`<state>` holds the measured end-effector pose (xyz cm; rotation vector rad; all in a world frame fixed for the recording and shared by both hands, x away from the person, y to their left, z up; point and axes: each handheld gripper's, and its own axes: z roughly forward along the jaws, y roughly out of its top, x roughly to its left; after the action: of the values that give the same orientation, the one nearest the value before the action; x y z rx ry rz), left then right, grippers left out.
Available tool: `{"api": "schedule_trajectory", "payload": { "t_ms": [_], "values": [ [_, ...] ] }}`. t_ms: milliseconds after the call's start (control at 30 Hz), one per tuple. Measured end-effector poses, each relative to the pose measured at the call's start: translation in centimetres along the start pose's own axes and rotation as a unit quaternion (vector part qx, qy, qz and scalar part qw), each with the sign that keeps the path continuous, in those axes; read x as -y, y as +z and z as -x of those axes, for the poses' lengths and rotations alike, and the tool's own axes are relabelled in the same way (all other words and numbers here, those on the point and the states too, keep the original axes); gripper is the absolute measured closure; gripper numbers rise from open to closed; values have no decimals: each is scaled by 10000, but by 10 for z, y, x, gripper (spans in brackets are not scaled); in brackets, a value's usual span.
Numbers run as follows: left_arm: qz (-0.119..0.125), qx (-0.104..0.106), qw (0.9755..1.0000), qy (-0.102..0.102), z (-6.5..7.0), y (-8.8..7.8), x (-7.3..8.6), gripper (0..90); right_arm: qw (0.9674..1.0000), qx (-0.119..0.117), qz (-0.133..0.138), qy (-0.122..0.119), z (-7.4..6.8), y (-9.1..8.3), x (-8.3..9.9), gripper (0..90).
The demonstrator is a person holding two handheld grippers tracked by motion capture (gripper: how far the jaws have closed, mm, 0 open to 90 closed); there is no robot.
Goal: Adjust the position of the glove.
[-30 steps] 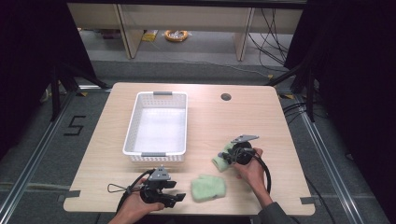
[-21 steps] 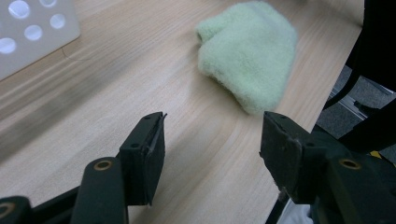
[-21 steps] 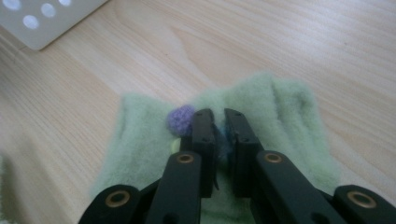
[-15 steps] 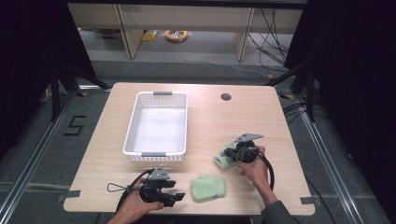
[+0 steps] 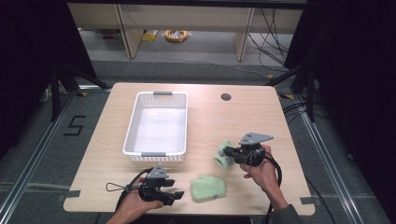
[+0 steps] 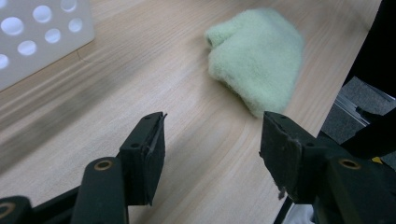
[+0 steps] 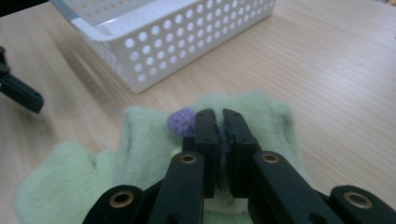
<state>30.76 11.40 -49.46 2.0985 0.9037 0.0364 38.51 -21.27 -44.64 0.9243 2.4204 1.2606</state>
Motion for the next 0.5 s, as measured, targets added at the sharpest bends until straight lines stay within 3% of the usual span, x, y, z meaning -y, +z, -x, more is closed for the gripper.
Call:
{"api": "schedule_trajectory", "payload": {
  "t_ms": [33,167,267,500],
  "values": [
    [-10,0,10000,76,-1,0,0,401,10000,-69,1,-43,-3,0,-1,856],
    [41,-30,10000,-34,-1,0,0,401,9993,-303,-21,-221,-17,-2,-3,856],
    [13,-22,10000,44,-3,-1,0,401,9986,-405,-19,-347,-29,-4,-3,856],
    [11,-27,10000,52,-3,-2,-1,401,9951,-723,-130,-664,-51,-2,1,856]
  ]
}}
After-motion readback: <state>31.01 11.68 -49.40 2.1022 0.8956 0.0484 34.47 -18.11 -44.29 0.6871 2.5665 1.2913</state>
